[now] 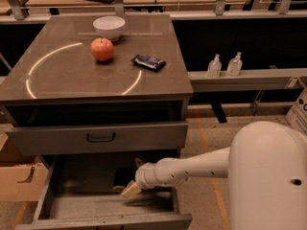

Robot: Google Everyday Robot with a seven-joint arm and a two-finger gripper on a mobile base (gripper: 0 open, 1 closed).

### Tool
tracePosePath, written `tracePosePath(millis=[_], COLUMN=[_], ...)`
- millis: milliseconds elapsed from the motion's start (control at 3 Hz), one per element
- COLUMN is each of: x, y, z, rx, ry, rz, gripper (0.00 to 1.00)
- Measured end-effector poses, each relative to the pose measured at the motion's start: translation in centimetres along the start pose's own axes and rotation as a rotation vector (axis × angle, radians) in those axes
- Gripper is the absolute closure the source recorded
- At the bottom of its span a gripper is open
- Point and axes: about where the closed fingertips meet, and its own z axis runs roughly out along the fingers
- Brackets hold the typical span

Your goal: Place sponge into middle drawer

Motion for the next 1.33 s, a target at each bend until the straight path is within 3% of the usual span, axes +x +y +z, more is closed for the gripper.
tracePosePath(millis=[667,1000,1333], x=[-2.3,-2.5,-2.6], y=[0.2,0.8,2.2], z=[-7.3,-12.1,-15.0], rx=[0.067,0.088,0.025], ry=[-0.088,-0.098,-0.124], rz=[0.068,0.119,0.191], gripper=[0.0,0.25,0.49])
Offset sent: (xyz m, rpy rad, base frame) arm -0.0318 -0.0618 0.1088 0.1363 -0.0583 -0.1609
